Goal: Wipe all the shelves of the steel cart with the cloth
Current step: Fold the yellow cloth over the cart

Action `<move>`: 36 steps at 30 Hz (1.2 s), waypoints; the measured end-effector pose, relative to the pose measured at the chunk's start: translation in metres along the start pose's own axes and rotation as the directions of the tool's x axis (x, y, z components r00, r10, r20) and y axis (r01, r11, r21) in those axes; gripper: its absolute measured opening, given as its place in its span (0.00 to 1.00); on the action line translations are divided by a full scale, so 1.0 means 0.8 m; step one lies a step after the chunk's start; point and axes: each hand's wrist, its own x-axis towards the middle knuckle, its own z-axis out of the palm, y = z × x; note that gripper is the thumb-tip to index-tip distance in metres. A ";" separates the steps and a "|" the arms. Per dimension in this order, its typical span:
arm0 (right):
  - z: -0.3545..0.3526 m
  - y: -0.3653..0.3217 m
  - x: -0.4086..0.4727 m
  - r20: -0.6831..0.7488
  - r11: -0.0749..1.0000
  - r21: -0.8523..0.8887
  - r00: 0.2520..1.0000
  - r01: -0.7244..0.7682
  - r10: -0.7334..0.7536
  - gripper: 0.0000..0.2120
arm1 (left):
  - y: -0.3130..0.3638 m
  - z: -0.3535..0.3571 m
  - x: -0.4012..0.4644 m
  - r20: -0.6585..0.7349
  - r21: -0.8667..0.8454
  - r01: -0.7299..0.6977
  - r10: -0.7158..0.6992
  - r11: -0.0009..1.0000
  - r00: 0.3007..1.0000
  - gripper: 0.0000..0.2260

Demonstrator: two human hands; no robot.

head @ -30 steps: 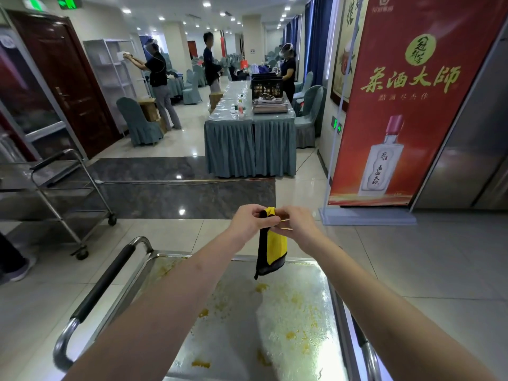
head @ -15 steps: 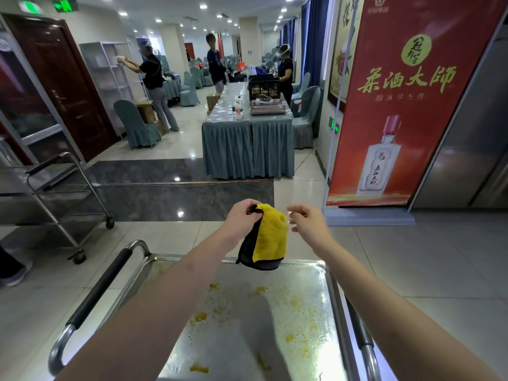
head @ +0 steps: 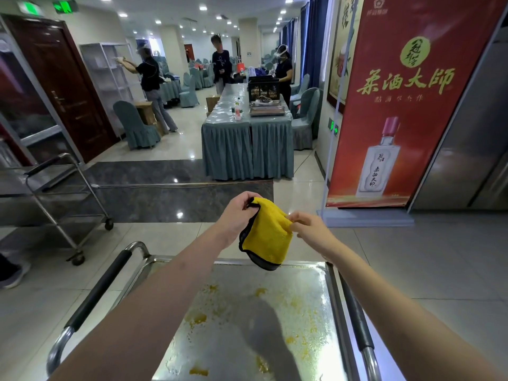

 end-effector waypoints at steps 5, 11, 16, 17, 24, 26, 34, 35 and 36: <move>0.003 0.001 -0.006 -0.047 0.995 -0.024 0.995 0.092 -0.093 0.04 | -0.003 -0.013 -0.001 -0.013 0.025 0.025 -0.025 0.999 1.000 0.09; 0.004 -0.009 -0.007 -0.139 0.982 0.000 0.973 0.189 -0.187 0.04 | -0.009 -0.020 -0.010 0.014 0.021 0.096 -0.097 0.995 0.995 0.07; 0.005 -0.018 -0.006 -0.209 0.983 0.029 0.962 0.184 -0.174 0.03 | -0.012 -0.012 -0.018 0.049 -0.093 0.156 -0.152 0.983 0.987 0.06; 0.005 -0.019 -0.006 -0.227 0.981 0.041 0.958 0.188 -0.174 0.03 | -0.012 -0.010 -0.020 0.050 -0.123 0.165 -0.160 0.979 0.986 0.06; 0.001 -0.023 -0.014 -0.281 0.976 0.066 0.942 0.208 -0.182 0.08 | -0.011 0.009 -0.034 0.039 -0.298 0.266 -0.267 0.917 0.963 0.11; 0.000 -0.022 -0.015 -0.304 0.975 0.087 0.937 0.206 -0.171 0.09 | -0.009 0.016 -0.034 0.049 -0.377 0.327 -0.334 0.866 0.941 0.15; -0.001 -0.002 -0.017 -0.326 0.973 0.077 0.928 0.216 -0.180 0.09 | -0.043 0.039 -0.039 0.085 -0.040 0.293 -0.289 0.955 0.954 0.36; -0.002 0.002 -0.017 -0.326 0.974 0.084 0.929 0.211 -0.174 0.10 | -0.047 0.040 -0.038 0.045 -0.047 0.280 -0.278 0.959 0.960 0.33; -0.003 0.006 -0.018 -0.323 0.975 0.095 0.933 0.201 -0.161 0.10 | -0.050 0.040 -0.038 0.022 -0.096 0.269 -0.268 0.958 0.963 0.28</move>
